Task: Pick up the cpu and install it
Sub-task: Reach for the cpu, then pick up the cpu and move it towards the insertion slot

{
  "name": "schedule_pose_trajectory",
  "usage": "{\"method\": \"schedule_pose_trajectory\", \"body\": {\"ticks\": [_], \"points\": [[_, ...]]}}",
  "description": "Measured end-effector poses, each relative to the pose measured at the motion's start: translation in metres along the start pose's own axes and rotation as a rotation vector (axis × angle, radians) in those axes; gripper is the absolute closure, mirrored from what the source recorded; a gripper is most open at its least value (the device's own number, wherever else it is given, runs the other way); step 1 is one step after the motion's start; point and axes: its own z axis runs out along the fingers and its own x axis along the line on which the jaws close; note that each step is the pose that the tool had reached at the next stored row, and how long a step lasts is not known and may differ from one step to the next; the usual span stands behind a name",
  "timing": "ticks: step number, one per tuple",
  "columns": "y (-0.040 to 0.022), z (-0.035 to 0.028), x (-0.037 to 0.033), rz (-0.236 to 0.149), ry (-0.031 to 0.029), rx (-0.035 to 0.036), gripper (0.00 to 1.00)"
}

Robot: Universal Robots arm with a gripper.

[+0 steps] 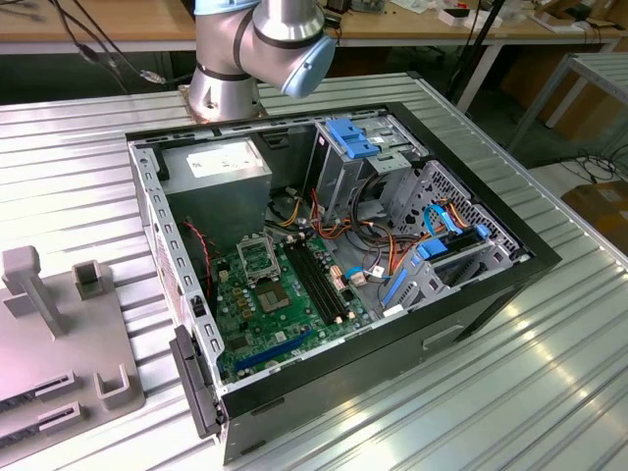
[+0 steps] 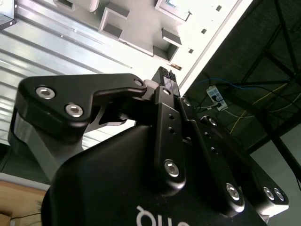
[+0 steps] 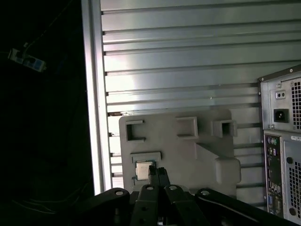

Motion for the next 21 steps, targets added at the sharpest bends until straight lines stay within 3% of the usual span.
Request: {"method": "schedule_pose_trajectory", "body": {"ticks": [15, 17, 19, 21], "points": [[0.0000, 0.0009, 0.0001, 0.000, -0.0001, 0.0001, 0.89], [0.0000, 0.0009, 0.0001, 0.000, 0.0000, 0.0001, 0.77], [0.0000, 0.0009, 0.0001, 0.000, 0.0000, 0.0000, 0.58], [0.0000, 0.0009, 0.0001, 0.000, 0.0000, 0.0001, 0.58]]}}
